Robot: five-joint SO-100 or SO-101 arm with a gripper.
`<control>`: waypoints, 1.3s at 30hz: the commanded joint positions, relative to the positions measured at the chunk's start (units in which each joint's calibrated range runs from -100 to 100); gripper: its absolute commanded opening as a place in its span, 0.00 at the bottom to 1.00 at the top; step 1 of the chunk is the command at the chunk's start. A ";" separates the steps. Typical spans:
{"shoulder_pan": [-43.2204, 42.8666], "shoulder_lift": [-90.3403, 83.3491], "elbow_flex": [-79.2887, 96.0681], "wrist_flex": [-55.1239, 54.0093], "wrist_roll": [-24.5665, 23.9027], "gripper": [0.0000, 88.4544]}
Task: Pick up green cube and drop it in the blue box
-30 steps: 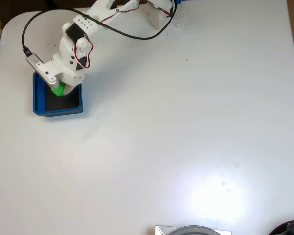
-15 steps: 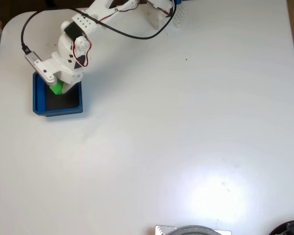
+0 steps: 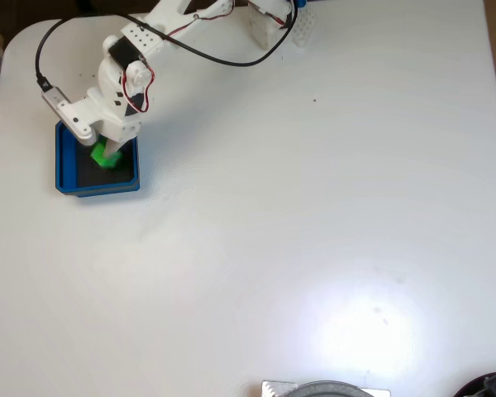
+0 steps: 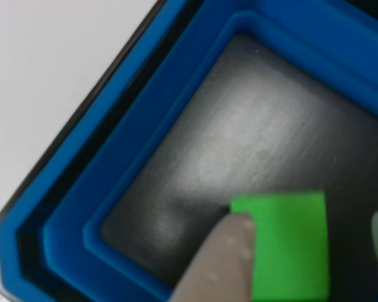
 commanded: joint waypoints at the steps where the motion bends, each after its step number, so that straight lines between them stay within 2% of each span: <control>1: 0.64 -1.48 -4.08 -0.53 -0.10 0.14; 15: 2.55 -3.49 -2.64 -0.45 -0.15 0.14; 25: 2.70 -18.20 -2.37 0.45 -0.10 0.14; 31: 2.55 -26.65 -2.10 4.61 -0.15 0.14; 39: 2.09 -38.43 8.04 10.31 -0.20 0.14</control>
